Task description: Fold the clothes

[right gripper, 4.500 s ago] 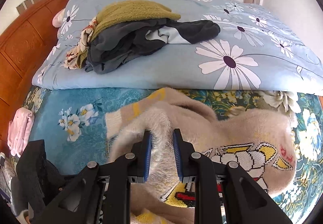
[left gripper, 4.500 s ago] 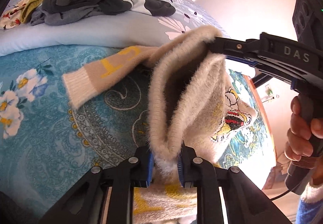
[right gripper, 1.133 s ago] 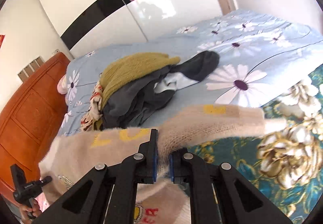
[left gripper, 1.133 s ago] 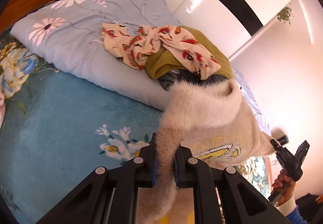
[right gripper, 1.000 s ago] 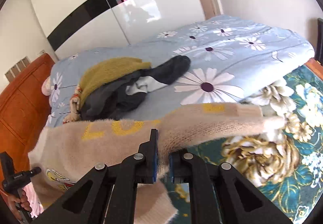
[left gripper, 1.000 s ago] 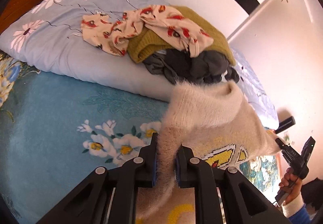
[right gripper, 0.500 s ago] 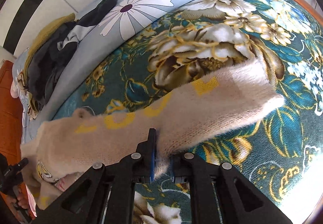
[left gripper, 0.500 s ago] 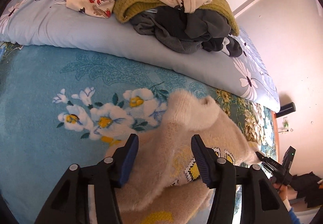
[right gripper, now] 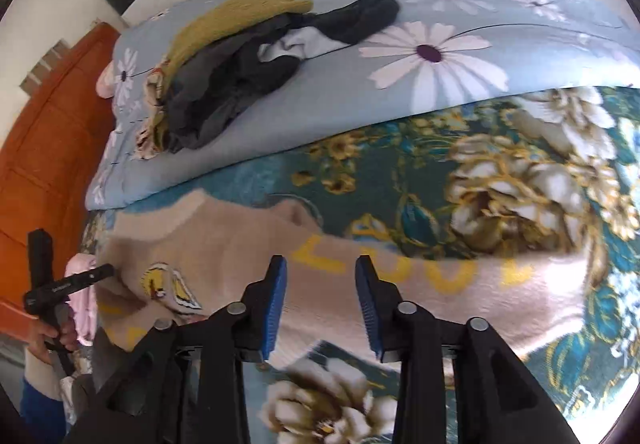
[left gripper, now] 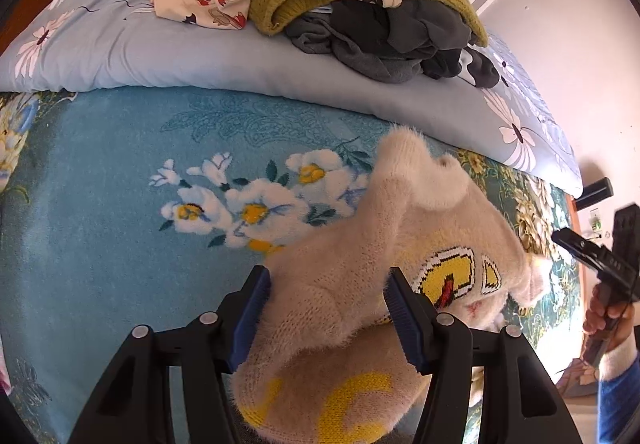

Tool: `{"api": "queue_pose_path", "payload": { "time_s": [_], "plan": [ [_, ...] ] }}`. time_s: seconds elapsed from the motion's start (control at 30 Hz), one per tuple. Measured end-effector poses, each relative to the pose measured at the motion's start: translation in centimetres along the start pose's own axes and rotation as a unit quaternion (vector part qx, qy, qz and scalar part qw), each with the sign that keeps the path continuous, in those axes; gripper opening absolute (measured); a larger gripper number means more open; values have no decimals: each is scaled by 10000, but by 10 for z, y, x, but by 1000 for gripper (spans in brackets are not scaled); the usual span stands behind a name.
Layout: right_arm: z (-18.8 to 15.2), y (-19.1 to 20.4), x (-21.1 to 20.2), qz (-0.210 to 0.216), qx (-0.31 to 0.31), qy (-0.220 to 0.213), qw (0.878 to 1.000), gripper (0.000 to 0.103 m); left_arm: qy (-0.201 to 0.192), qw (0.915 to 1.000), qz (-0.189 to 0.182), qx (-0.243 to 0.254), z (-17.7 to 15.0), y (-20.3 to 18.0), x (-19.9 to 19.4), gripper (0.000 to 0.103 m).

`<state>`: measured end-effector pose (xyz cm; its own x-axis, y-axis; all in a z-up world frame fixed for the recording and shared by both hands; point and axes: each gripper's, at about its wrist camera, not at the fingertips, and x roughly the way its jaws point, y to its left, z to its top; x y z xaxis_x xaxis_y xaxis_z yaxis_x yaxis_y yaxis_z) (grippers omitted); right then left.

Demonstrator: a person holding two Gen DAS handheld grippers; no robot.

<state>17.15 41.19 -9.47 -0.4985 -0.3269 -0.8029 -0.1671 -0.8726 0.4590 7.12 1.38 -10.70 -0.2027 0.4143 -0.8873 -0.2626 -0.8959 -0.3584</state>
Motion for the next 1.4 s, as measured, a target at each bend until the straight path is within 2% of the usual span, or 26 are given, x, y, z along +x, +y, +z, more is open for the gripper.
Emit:
{"api": "queue_pose_path", "payload": {
  "time_s": [0.07, 0.17, 0.27, 0.33, 0.47, 0.6, 0.77, 0.8, 0.87, 0.9, 1.03, 1.13, 1.23, 1.3, 1.4],
  "plan": [
    [20, 16, 42, 274, -292, 401, 9984, 50, 28, 10000, 1, 50, -3, 1, -3, 63],
    [48, 42, 96, 135, -945, 755, 9926, 51, 86, 9999, 64, 32, -6, 7, -2, 63],
    [67, 58, 143, 299, -1158, 1269, 9847, 56, 178, 9998, 90, -47, -9, 14, 2, 63],
    [74, 63, 162, 426, -1214, 1331, 9827, 57, 240, 9996, 65, -112, -12, 20, 6, 63],
    [71, 63, 191, 968, -886, 1952, 9719, 58, 380, 9991, 90, -180, -18, 27, 12, 63],
    [64, 69, 177, 1250, -1063, 2106, 9637, 58, 316, 9993, 47, -203, -21, 30, 11, 61],
    [56, 75, 124, 1634, -1329, 1762, 9616, 57, 118, 9998, 59, -175, -25, 29, 2, 36],
    [54, 76, 113, 1710, -1385, 1681, 9609, 53, 73, 9998, 96, -163, -26, 28, 0, 34],
    [47, 81, 94, 1587, -1558, 1507, 9632, 40, -31, 9997, 160, -177, -27, 27, -6, 27],
    [42, 83, 85, 1506, -1648, 1419, 9644, 33, -101, 9996, 166, -198, -27, 26, -10, 26],
    [20, 98, 54, 1035, -2039, 1065, 9677, 17, -393, 9986, 284, -190, -23, 15, -27, 20],
    [12, 106, 29, 669, -2187, 649, 9713, 13, -723, 9968, 319, -119, -18, -1, -49, 18],
    [22, 106, -2, 500, -1965, 81, 9792, 12, -1173, 9928, 263, 15, -12, -25, -81, 18],
    [31, 109, -27, 399, -1844, -366, 9814, 12, -1487, 9883, 237, 236, -9, -48, -106, 18],
    [40, 111, -79, 366, -1773, -1074, 9776, 12, -1917, 9791, 235, 633, -9, -85, -140, 18]
  ]
}}
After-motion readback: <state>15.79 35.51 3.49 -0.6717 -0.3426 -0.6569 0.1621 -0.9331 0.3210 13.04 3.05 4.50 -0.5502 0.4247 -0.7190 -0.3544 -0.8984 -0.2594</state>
